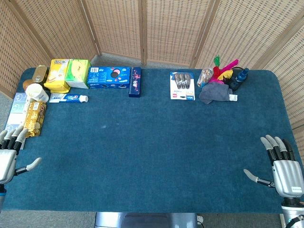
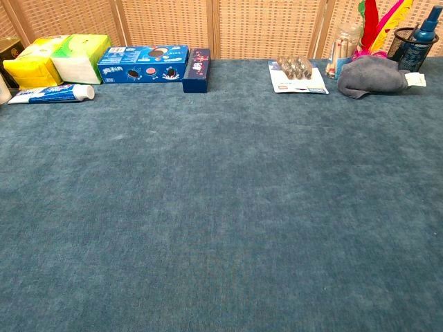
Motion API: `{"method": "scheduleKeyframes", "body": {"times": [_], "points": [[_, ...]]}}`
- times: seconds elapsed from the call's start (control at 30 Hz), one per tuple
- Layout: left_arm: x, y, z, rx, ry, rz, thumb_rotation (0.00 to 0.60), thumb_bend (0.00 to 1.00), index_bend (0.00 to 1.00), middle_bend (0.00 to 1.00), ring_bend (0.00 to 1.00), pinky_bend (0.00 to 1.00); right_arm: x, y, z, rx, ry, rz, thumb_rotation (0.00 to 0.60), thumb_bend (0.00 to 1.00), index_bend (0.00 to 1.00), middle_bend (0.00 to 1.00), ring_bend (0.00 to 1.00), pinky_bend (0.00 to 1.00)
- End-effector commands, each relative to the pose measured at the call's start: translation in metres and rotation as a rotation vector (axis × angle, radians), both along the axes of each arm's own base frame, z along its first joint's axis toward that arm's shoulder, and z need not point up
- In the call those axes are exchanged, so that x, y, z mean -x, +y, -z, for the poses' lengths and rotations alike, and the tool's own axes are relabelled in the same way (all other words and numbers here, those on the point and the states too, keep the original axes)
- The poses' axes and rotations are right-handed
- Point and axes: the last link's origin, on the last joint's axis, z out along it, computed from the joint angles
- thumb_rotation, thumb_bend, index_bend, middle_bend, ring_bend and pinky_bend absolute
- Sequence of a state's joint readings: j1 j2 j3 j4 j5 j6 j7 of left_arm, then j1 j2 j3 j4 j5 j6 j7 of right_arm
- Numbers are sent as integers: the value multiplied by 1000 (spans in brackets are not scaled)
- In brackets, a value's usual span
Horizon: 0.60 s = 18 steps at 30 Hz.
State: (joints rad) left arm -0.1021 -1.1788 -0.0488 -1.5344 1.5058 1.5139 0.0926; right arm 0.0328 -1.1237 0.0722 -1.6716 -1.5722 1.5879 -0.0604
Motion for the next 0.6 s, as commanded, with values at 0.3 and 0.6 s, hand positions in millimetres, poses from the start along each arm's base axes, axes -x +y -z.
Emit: {"method": "scheduleKeyframes", "body": {"times": [0.3, 0.6], "points": [[0, -1, -2, 3, -6, 1, 0, 0, 7, 0, 0, 13, 0, 1, 0, -6, -2, -2, 245, 0, 0, 0, 0, 9], [-2, 5, -1, -37, -15, 52, 0, 0, 7, 431, 486, 198, 0, 1, 0, 6, 3, -7, 246, 0, 0, 0, 0, 9]]}}
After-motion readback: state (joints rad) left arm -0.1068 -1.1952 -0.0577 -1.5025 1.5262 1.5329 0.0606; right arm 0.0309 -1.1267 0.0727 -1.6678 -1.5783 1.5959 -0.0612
